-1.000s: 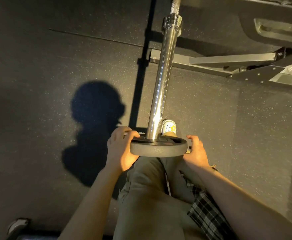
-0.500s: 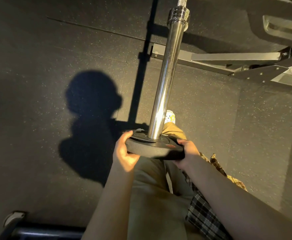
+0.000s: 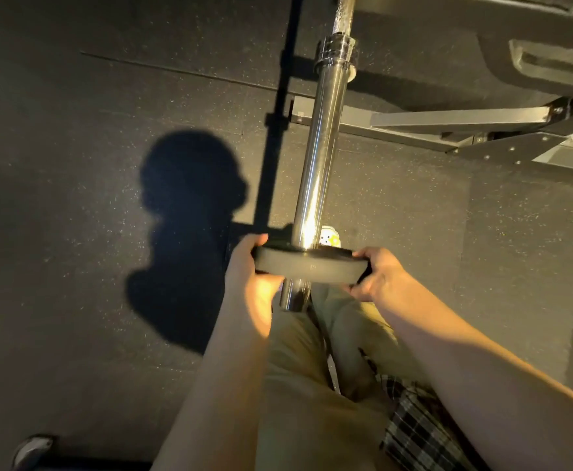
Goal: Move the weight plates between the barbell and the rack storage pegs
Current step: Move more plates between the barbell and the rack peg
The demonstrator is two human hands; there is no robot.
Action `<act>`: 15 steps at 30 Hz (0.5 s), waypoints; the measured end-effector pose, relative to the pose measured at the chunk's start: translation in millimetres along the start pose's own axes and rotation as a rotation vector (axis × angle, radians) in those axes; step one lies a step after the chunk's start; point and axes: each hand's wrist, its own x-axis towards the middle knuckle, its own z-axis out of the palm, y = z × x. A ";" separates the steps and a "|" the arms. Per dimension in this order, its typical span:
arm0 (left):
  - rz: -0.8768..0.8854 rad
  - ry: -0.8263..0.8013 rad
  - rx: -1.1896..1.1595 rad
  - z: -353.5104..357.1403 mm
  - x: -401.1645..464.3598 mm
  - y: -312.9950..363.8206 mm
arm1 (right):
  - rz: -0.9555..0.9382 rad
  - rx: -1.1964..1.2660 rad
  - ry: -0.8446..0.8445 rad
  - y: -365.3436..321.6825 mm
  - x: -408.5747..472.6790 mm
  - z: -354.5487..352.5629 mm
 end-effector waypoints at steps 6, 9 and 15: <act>0.003 -0.048 -0.027 48.2 14.2 33.0 | -0.096 0.031 -0.029 -46.9 -13.5 23.3; 0.023 0.031 -0.054 56.4 17.2 29.9 | -0.103 0.060 0.002 -50.9 -10.6 27.8; 0.059 0.278 -0.008 63.0 28.7 23.9 | -0.094 0.063 0.115 -56.4 -0.4 29.5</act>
